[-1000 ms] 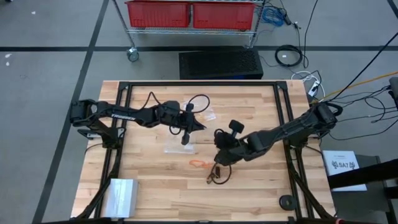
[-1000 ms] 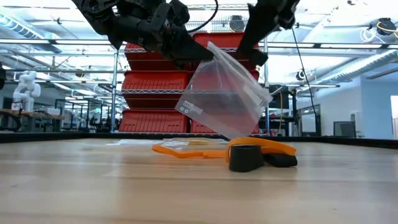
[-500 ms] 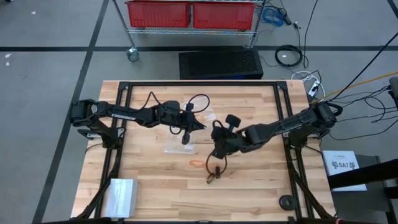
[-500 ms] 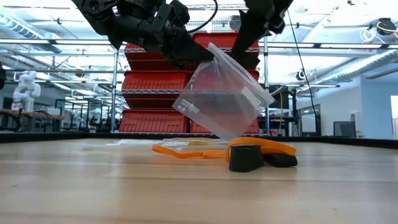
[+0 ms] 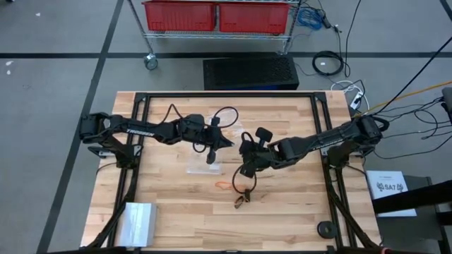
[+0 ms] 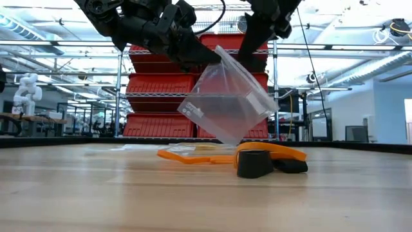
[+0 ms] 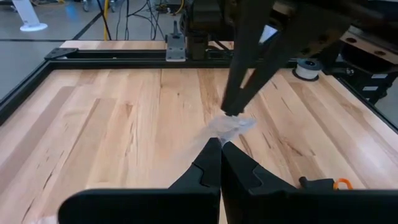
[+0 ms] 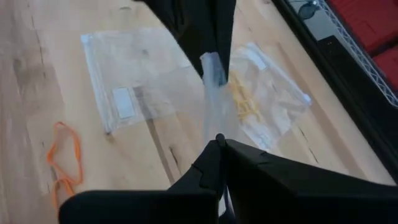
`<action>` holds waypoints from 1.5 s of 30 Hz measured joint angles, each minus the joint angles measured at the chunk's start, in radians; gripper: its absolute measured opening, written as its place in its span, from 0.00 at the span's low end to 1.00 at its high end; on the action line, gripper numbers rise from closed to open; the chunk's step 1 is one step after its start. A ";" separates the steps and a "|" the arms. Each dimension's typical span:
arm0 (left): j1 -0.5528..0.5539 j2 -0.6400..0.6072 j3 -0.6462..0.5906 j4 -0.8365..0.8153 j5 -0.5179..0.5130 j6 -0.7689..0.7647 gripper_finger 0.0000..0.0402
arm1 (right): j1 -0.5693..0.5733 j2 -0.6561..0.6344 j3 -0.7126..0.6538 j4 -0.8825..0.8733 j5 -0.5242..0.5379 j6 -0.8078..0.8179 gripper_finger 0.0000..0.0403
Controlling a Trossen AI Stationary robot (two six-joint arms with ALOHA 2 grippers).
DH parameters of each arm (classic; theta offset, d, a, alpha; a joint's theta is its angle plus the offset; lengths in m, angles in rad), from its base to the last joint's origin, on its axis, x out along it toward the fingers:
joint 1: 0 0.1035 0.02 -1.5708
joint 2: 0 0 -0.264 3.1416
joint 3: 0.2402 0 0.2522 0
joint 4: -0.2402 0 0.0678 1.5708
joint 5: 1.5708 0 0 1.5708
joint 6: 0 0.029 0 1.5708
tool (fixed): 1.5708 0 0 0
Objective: Sort rubber bands
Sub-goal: Put the black rubber band into the zip bag
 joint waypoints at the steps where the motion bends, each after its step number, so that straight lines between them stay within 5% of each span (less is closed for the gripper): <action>1: 0.000 0.000 0.000 0.000 0.000 0.000 0.00 | -0.006 0.000 0.000 0.000 -0.014 -0.003 0.00; 18: 0.000 0.000 0.000 -0.008 -0.006 -0.002 0.00 | 0.060 -0.004 0.000 0.020 -0.045 0.067 0.00; 34: 0.000 0.000 0.000 -0.015 -0.006 -0.002 0.00 | -0.026 -0.001 0.000 0.020 -0.093 0.015 0.00; 45: 0.000 0.000 0.000 -0.021 -0.006 -0.002 0.00 | -0.037 0.057 0.000 0.024 -0.034 0.033 0.00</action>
